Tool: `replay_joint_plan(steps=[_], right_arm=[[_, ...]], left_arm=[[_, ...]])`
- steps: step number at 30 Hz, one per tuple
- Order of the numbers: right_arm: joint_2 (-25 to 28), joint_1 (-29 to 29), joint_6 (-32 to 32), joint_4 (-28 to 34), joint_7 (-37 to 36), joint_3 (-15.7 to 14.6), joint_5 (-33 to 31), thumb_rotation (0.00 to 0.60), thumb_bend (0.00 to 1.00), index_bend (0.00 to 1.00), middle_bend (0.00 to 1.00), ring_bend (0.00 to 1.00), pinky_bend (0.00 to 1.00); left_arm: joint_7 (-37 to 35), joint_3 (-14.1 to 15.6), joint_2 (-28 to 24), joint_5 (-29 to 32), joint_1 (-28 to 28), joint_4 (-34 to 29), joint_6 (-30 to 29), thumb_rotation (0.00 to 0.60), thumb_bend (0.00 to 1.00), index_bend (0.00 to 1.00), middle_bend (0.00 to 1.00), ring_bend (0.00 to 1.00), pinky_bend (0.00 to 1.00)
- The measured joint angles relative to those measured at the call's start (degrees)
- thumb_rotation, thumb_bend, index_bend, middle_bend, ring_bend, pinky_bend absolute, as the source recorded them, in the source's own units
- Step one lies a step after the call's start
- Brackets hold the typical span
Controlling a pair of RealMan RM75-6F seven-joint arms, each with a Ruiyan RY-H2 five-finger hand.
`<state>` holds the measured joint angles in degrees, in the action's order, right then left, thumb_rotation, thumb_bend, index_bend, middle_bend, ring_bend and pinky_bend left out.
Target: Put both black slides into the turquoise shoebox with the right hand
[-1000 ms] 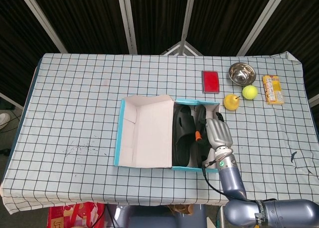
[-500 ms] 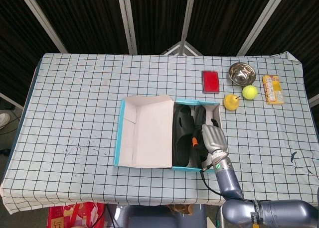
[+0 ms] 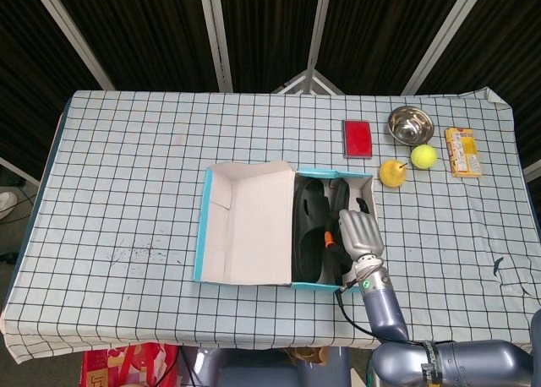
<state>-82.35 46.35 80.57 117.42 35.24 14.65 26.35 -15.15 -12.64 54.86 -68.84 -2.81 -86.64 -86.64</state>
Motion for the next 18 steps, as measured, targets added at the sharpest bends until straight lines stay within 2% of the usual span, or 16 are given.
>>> replay_joint_plan(steps=[4,6,8,10,12,16,18], right_arm=[[2.54,-0.25,0.18,3.96,-0.34,2.47,-0.77,0.6,0.52,0.59,0.57,0.46,0.0],[4.2,-0.41,0.05,5.86,-0.67,3.65,-1.31,0.6,0.52,0.57,0.53,0.46,0.0],[6.45,-0.74,-0.18,8.05,-1.08,4.71,-1.79,0.6,0.52,0.49,0.43,0.41,0.0],[9.13,-1.27,-0.73,10.36,-1.36,5.24,-2.3,0.6,0.51,0.38,0.28,0.29,0.02],[11.97,-1.86,-1.66,12.39,-1.43,5.29,-2.74,0.6,0.47,0.29,0.16,0.2,0.08],[20.44,-4.04,-5.99,15.56,-1.4,3.66,-2.25,0.6,0.41,0.2,0.12,0.16,0.11],[24.11,-5.73,-7.86,16.09,-1.94,2.27,-0.21,0.6,0.33,0.16,0.11,0.14,0.11]], left_arm=[[0.02,0.03,-0.03,-0.17,-0.02,-0.12,-0.12,0.6,0.81,0.23,0.09,0.06,0.14],[0.03,0.04,-0.06,-0.28,-0.06,-0.17,-0.26,0.6,0.81,0.23,0.09,0.06,0.14],[-0.04,0.06,-0.08,-0.36,-0.09,-0.19,-0.33,0.6,0.81,0.23,0.09,0.06,0.14],[-0.13,0.08,-0.11,-0.41,-0.11,-0.16,-0.34,0.6,0.81,0.23,0.09,0.06,0.14],[-0.22,0.11,-0.12,-0.44,-0.13,-0.16,-0.33,0.6,0.81,0.23,0.09,0.06,0.14],[-0.32,0.14,-0.17,-0.67,-0.15,-0.35,-0.45,0.6,0.81,0.23,0.09,0.06,0.14],[-0.31,0.16,-0.21,-0.86,-0.19,-0.54,-0.66,0.6,0.81,0.23,0.09,0.06,0.14]])
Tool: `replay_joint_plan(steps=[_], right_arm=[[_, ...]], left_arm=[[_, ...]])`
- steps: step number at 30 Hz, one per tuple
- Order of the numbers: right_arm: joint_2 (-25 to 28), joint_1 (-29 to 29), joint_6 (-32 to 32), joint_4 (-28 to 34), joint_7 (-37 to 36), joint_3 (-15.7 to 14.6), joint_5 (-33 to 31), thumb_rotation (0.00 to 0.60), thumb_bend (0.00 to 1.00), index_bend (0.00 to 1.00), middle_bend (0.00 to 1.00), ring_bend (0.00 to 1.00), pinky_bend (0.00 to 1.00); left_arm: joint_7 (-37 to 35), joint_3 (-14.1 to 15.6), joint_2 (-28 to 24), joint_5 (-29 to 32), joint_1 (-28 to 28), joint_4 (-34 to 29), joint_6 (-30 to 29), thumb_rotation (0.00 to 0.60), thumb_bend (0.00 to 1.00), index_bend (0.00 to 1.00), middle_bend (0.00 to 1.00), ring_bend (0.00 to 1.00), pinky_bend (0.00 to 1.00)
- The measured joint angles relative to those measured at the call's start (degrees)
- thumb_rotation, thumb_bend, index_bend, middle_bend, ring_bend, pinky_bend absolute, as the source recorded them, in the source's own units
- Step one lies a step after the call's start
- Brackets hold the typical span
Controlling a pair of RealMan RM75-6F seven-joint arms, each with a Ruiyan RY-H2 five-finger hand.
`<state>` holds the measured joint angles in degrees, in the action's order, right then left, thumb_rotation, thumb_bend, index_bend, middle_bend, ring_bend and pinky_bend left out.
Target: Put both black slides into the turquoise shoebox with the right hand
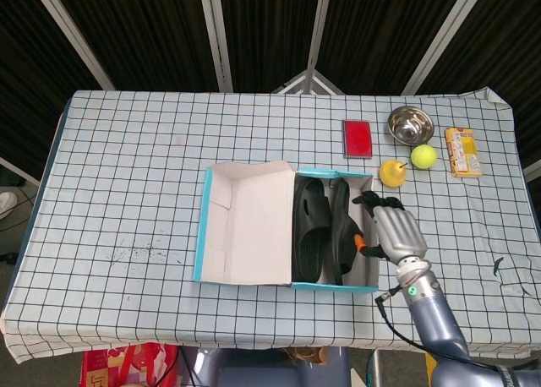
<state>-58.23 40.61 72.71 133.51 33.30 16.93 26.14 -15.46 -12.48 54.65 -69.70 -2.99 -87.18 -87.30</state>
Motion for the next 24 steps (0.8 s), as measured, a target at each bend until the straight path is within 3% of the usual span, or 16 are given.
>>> replay_joint_plan(steps=[3,9,14,19,24], right_arm=[[3.47,-3.72,-1.07,0.48,-1.79,-2.61,6.28,0.6,0.17,0.13,0.1,0.13,0.11],[7.32,-14.97,3.26,0.98,-6.07,-9.68,26.52,0.6,0.16,0.13,0.1,0.13,0.11],[9.44,-27.6,14.01,-0.77,-9.14,-16.25,43.02,0.6,0.16,0.13,0.1,0.13,0.11],[9.06,-35.07,22.24,-8.81,-13.1,-19.83,50.93,0.6,0.16,0.13,0.1,0.13,0.11],[8.55,-38.58,24.04,-16.48,-16.17,-21.52,54.52,0.6,0.16,0.13,0.1,0.12,0.11]], left_arm=[[-0.02,0.01,-0.09,-0.29,-0.19,-0.35,-0.65,0.6,0.81,0.23,0.09,0.06,0.14],[0.18,0.08,-0.33,-0.73,-0.68,-1.14,-1.75,0.6,0.81,0.23,0.09,0.06,0.14],[1.24,0.38,-0.41,-1.8,-0.77,-1.96,-2.61,0.6,0.81,0.23,0.09,0.06,0.14],[2.96,0.99,-0.54,-3.2,-1.01,-3.6,-3.83,0.6,0.81,0.23,0.09,0.06,0.14],[5.03,1.72,-1.25,-3.44,-1.52,-6.16,-4.26,0.6,0.81,0.23,0.09,0.06,0.14]])
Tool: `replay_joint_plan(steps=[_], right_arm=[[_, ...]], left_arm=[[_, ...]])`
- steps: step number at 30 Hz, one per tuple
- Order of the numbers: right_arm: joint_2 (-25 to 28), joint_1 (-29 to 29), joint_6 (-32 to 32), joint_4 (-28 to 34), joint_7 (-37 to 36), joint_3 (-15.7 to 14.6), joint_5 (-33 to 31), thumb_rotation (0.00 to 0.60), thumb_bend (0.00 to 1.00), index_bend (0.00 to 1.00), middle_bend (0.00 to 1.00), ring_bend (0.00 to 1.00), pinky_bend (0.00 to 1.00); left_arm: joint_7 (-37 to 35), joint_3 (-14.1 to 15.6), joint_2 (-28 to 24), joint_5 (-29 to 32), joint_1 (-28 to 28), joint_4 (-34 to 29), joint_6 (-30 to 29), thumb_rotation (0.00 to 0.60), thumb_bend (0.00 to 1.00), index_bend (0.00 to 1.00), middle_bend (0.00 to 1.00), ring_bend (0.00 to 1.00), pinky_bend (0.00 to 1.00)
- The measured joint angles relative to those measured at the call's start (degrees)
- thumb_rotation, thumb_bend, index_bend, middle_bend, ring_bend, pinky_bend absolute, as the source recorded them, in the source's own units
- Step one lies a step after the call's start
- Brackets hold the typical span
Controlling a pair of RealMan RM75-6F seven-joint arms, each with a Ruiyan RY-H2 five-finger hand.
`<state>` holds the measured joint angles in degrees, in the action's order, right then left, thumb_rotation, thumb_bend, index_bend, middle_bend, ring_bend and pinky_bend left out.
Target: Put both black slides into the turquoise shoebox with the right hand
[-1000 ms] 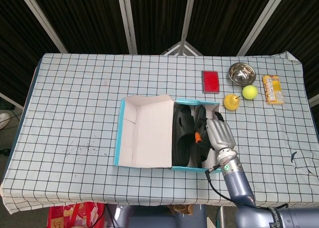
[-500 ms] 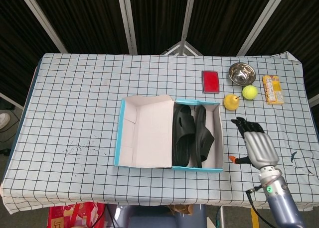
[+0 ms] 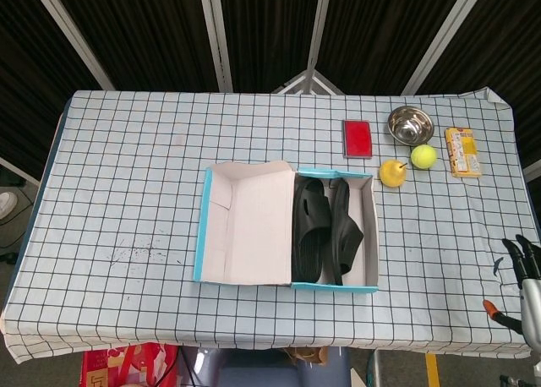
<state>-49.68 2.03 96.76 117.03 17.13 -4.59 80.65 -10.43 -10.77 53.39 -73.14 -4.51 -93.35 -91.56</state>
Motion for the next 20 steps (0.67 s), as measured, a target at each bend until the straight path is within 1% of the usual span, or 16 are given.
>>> replay_joint_plan(steps=[3,5,8,11,20], right_arm=[[-0.21,-1.12,0.06,-2.93,-0.52,-0.17,0.3,0.6,0.16,0.13,0.1,0.12,0.11],[-0.39,-1.46,-0.45,-3.91,-1.01,0.05,-0.69,0.6,0.16,0.13,0.1,0.12,0.1],[-0.45,-1.82,-1.61,-4.97,-2.7,0.74,-2.73,0.6,0.16,0.13,0.1,0.12,0.09],[-0.46,-2.37,-1.39,-5.97,-3.53,1.82,-3.35,0.6,0.16,0.13,0.1,0.12,0.09],[-0.97,-3.12,-2.08,-7.04,-3.26,3.13,-3.39,0.6,0.16,0.13,0.1,0.12,0.09]], left_arm=[[0.73,0.36,-0.54,0.61,-0.09,-1.15,0.81,0.6,0.81,0.23,0.09,0.06,0.14],[0.98,0.56,-0.84,1.12,0.04,-1.54,1.92,0.6,0.81,0.23,0.09,0.06,0.14],[1.37,0.69,-0.97,1.65,0.64,-1.6,3.3,0.6,0.81,0.23,0.09,0.06,0.14],[1.69,0.77,-0.67,1.37,1.21,-1.04,3.77,0.6,0.81,0.23,0.1,0.06,0.14],[1.01,0.59,0.27,0.49,1.48,0.93,2.76,0.6,0.81,0.23,0.1,0.06,0.14]])
